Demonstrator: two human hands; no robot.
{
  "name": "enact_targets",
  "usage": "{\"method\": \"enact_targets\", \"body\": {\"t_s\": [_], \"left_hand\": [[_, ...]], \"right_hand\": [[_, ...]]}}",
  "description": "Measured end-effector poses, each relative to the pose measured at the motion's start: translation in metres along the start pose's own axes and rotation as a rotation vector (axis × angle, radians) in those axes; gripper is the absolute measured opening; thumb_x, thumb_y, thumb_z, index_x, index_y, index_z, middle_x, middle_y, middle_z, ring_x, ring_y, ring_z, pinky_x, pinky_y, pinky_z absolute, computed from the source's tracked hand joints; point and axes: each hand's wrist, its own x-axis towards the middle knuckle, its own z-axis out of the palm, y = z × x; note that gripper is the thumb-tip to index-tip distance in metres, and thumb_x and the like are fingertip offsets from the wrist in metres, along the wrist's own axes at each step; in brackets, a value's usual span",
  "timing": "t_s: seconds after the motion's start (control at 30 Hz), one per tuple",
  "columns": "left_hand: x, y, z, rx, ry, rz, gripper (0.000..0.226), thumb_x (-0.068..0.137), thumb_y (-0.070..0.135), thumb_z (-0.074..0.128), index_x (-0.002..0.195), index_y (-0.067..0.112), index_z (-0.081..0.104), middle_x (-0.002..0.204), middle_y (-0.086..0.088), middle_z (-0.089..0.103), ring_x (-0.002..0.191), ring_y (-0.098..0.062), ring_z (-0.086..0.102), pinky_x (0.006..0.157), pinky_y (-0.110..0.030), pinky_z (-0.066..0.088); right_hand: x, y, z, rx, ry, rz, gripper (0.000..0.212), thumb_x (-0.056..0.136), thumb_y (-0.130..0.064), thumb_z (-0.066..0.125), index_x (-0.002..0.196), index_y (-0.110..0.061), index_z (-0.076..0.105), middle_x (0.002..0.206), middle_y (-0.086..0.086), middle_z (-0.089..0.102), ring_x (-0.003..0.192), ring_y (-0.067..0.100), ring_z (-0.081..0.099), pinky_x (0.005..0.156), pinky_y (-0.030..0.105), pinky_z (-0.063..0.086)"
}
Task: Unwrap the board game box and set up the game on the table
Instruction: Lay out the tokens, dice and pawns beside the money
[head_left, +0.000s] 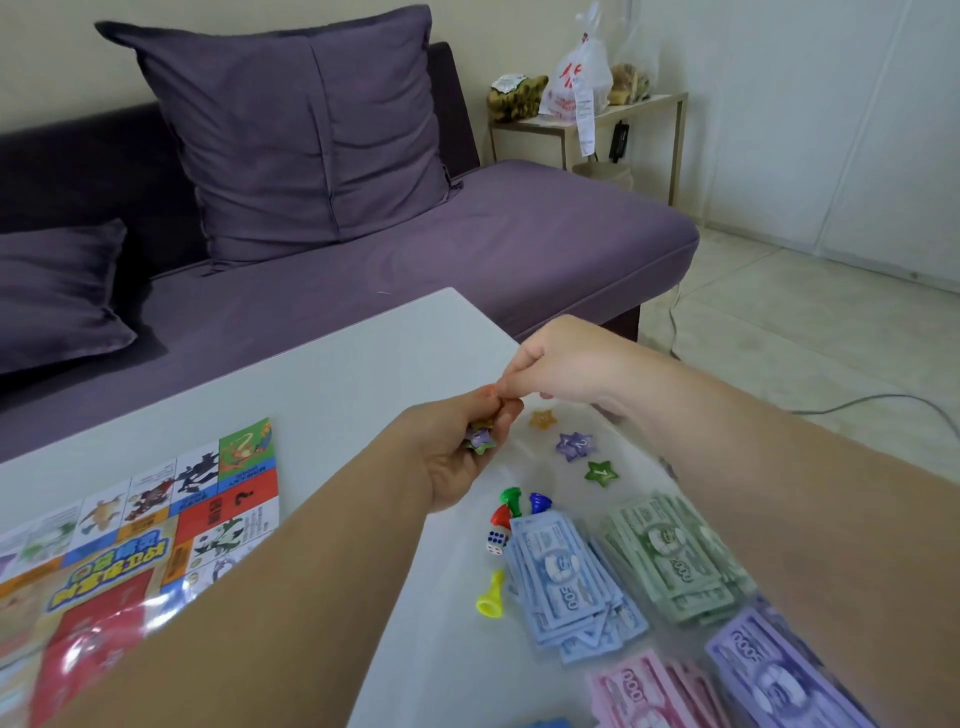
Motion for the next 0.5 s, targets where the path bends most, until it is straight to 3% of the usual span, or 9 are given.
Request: {"method": "enact_targets", "body": {"t_s": [0.1, 0.2, 0.3, 0.37, 0.43, 0.5], "left_hand": [[0.005, 0.006, -0.007, -0.060, 0.019, -0.010, 0.013, 0.092, 0.003, 0.054, 0.085, -0.006, 0.060, 0.063, -0.014, 0.067, 0.050, -0.015, 0.064, 0.057, -0.021, 0.055], [0.004, 0.013, -0.015, -0.120, 0.047, -0.012, 0.020, 0.096, 0.006, 0.048, 0.082, -0.006, 0.056, 0.072, -0.017, 0.063, 0.067, -0.021, 0.065, 0.068, -0.029, 0.055], [-0.006, 0.020, -0.023, -0.149, 0.020, -0.053, 0.014, 0.094, 0.001, 0.044, 0.091, -0.007, 0.056, 0.093, -0.019, 0.058, 0.100, -0.027, 0.059, 0.082, -0.037, 0.053], [-0.013, 0.022, -0.028, -0.167, -0.018, -0.071, 0.018, 0.092, -0.006, 0.038, 0.099, -0.008, 0.054, 0.099, -0.020, 0.056, 0.108, -0.030, 0.056, 0.085, -0.038, 0.050], [-0.020, 0.022, -0.029, -0.166, -0.052, -0.071, 0.025, 0.092, -0.012, 0.030, 0.099, -0.009, 0.054, 0.099, -0.021, 0.056, 0.102, -0.031, 0.057, 0.088, -0.039, 0.047], [-0.028, 0.020, -0.026, -0.140, -0.086, -0.075, 0.028, 0.092, -0.015, 0.028, 0.099, -0.009, 0.054, 0.097, -0.022, 0.058, 0.090, -0.030, 0.059, 0.087, -0.039, 0.046]], "right_hand": [[0.017, -0.004, -0.003, 0.027, 0.021, 0.073, 0.024, 0.081, -0.028, 0.071, 0.096, -0.010, 0.075, 0.096, 0.003, 0.073, 0.079, 0.014, 0.053, 0.074, 0.024, 0.044], [0.028, -0.004, 0.001, -0.069, 0.039, 0.087, 0.019, 0.078, -0.027, 0.075, 0.089, -0.012, 0.077, 0.099, 0.003, 0.073, 0.091, 0.016, 0.064, 0.086, 0.028, 0.048], [0.028, 0.001, 0.009, -0.263, 0.085, 0.082, 0.025, 0.076, -0.035, 0.075, 0.090, -0.014, 0.076, 0.097, 0.002, 0.071, 0.094, 0.022, 0.065, 0.083, 0.031, 0.050], [0.022, 0.001, 0.009, -0.202, 0.161, 0.038, 0.025, 0.079, -0.037, 0.072, 0.090, -0.014, 0.075, 0.095, -0.001, 0.070, 0.095, 0.021, 0.064, 0.082, 0.031, 0.050], [0.012, -0.007, 0.006, -0.053, 0.158, -0.022, 0.030, 0.083, -0.036, 0.068, 0.094, -0.009, 0.074, 0.098, 0.005, 0.071, 0.093, 0.017, 0.064, 0.076, 0.028, 0.048], [-0.001, -0.018, 0.004, 0.044, 0.063, -0.038, 0.030, 0.083, -0.039, 0.067, 0.098, -0.013, 0.074, 0.099, 0.000, 0.071, 0.088, 0.009, 0.063, 0.073, 0.025, 0.046]]}}
